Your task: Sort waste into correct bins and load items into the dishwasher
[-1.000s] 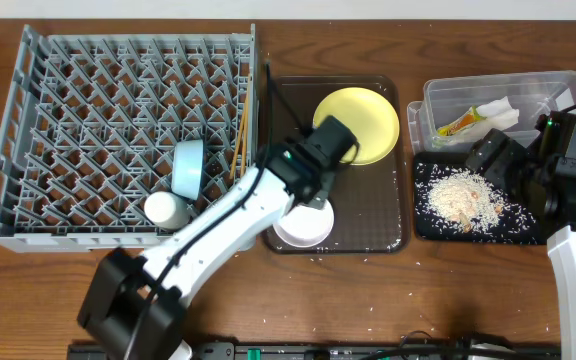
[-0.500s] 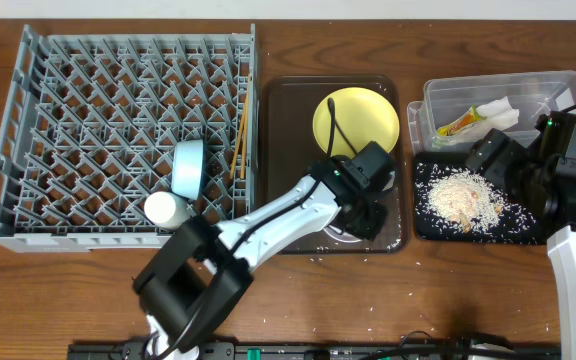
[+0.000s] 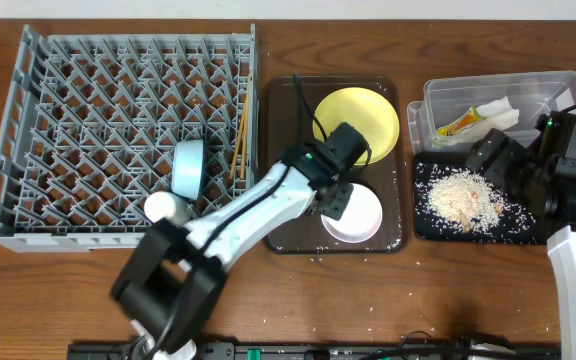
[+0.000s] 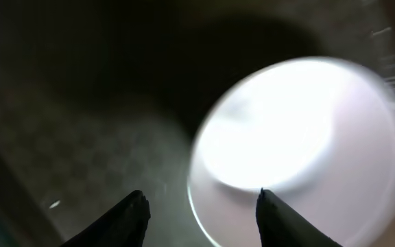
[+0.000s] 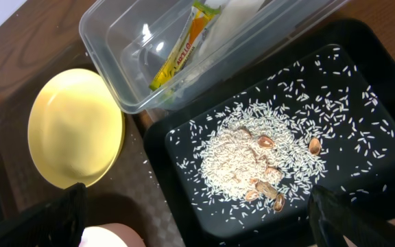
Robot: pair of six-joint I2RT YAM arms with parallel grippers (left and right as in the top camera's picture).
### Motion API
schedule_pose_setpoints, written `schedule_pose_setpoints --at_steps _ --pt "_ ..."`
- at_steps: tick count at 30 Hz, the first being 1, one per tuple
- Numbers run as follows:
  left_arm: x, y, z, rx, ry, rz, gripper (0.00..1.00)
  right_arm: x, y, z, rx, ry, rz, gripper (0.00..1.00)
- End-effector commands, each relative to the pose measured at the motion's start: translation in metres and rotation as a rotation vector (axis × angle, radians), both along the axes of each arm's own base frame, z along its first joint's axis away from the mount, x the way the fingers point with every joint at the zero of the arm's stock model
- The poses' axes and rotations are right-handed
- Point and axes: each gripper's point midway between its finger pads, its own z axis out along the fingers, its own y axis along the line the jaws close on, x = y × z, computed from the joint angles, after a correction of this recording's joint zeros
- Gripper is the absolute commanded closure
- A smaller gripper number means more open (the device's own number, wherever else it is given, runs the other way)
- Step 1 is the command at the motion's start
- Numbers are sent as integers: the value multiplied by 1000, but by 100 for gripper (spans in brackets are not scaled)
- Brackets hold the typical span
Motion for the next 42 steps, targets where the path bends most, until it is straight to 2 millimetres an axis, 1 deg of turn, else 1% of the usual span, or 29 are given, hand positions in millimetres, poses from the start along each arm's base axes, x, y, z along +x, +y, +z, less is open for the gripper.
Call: schedule_pose_setpoints --at_steps 1,3,4,5,8,10,11,13,14,16,19,21,22,23,24,26,27,28,29,30,31,32,33,34,35,38,39,41,42 --pt "-6 5 -35 54 69 -15 56 -1 -3 6 4 -17 -17 1" --pt "-11 1 -47 42 113 -33 75 -1 -3 6 4 -17 -17 1" --pt "-13 -1 -48 34 124 -35 81 -1 -3 6 4 -17 -17 1" --pt "-14 -3 -49 23 131 -38 92 -1 -3 6 4 -17 -17 1" --pt "-8 -5 -33 5 93 -66 92 -1 -3 6 4 -17 -17 1" --pt "1 2 -11 18 41 -67 92 -1 -3 6 4 -17 -17 1" --pt "8 10 1 40 4 -49 92 -1 -3 6 4 -17 -17 1" --pt "26 38 38 109 -107 13 93 -1 -3 6 4 -17 -17 1" --pt "32 50 52 134 -149 39 92 -1 -3 6 4 -17 -17 1" --pt "46 93 93 221 -282 133 93 -1 -3 6 4 -17 -17 1" --pt "54 154 143 384 -446 235 93 -1 -3 6 4 -17 -17 1" --pt "55 184 166 467 -516 283 93 -1 -3 6 4 -17 -17 1" --pt "54 194 176 476 -535 298 93 -1 -3 6 4 -17 -17 1" --pt "53 197 179 462 -536 308 93 -1 -3 6 4 -17 -17 1" --pt "51 194 178 412 -519 305 93 -1 -3 6 4 -17 -17 1" --pt "46 170 166 263 -439 253 92 -1 -3 6 4 -17 -17 1" --pt "43 151 156 174 -388 217 88 -1 -3 6 4 -17 -17 1" --pt "41 135 148 97 -344 189 76 -1 -3 6 4 -17 -17 1" --pt "38 111 138 -6 -285 159 67 -1 -3 6 4 -17 -17 1" --pt "35 83 123 -120 -212 129 63 -1 -3 6 4 -17 -17 1" --pt "34 71 114 -155 -182 113 62 -1 -3 6 4 -17 -17 1" --pt "33 61 100 -163 -148 106 64 -1 -3 6 4 -17 -17 1" --pt "32 56 84 -143 -109 118 76 -1 -3 6 4 -17 -17 1" --pt "31 52 73 -131 -80 125 89 -1 -3 6 4 -17 -17 1" --pt "26 46 58 -118 -34 125 92 -1 -3 6 4 -17 -17 1" --pt "5 23 19 -94 100 105 93 -1 -3 6 4 -17 -17 1" --pt "-3 21 1 -50 145 139 93 -1 -3 6 4 -17 -17 1" --pt "-14 12 -22 -16 197 157 93 -1 -3 6 4 -17 -17 1" --pt "-24 -7 -36 -41 238 131 93 -1 -3 6 4 -17 -17 1"
